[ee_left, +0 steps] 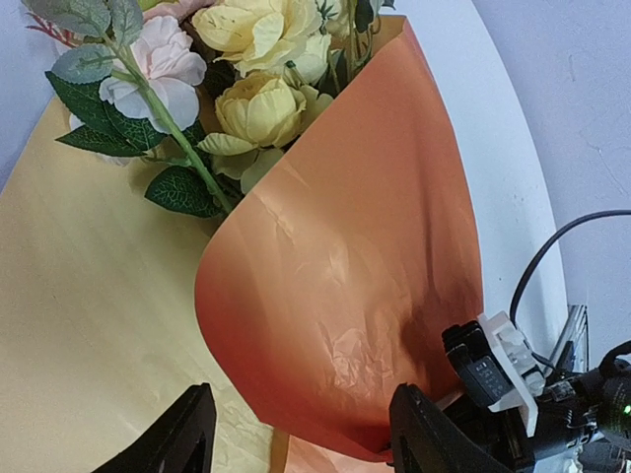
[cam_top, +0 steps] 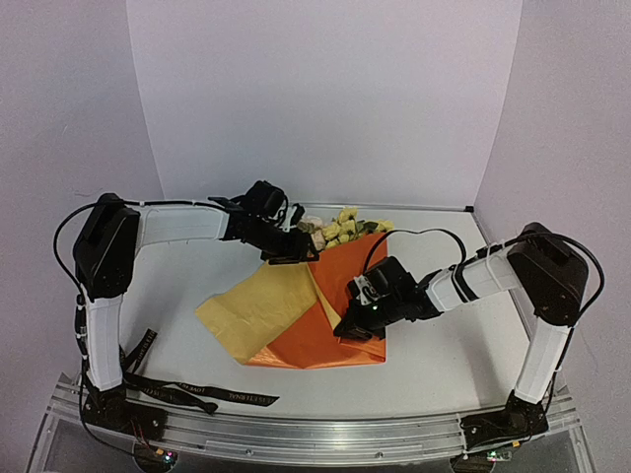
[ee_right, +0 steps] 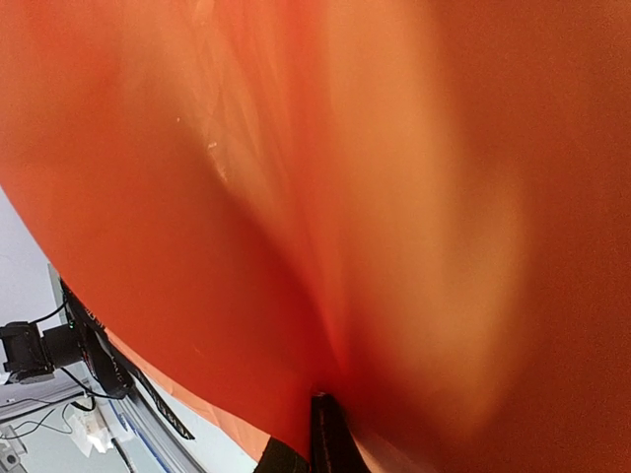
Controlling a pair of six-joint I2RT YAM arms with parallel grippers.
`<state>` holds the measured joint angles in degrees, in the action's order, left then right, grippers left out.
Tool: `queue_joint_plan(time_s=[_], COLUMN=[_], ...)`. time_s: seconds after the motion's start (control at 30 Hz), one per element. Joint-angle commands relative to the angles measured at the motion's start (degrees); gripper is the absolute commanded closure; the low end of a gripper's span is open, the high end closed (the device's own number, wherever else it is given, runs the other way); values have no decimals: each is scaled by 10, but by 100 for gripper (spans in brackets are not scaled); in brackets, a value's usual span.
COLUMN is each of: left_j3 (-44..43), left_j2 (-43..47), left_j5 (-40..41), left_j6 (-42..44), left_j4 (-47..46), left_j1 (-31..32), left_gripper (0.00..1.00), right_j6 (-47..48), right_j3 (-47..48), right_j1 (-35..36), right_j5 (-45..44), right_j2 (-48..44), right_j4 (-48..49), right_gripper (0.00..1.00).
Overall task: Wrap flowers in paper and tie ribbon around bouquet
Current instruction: Fold the one-fourth-folded wrapping paper at the center of the board.
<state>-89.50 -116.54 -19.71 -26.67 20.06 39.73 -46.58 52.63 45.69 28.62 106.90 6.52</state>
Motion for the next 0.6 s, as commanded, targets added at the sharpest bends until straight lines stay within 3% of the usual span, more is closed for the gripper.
queue_joint_plan(time_s=[0.0, 0.23, 0.37, 0.47, 0.57], left_j3=[-56, -93, -101, -101, -101], left_j2=[-27, -58, -66, -65, -64], left_j5=[-35, -43, -44, -41, -38], left_j6=[21, 29, 33, 34, 36], left_j4=[36, 65, 67, 62, 58], left_j1=[-15, -21, -22, -23, -23], left_gripper=[41, 57, 82, 96, 100], right_j6=[12, 16, 20, 19, 17], right_j3=[19, 22, 22, 20, 8], right_j1=[3, 2, 2, 2, 0], right_j5=[7, 8, 8, 11, 14], right_j2=[9, 8, 3, -9, -38], right_j4=[8, 2, -4, -8, -8], right_gripper=[95, 95, 91, 84, 72])
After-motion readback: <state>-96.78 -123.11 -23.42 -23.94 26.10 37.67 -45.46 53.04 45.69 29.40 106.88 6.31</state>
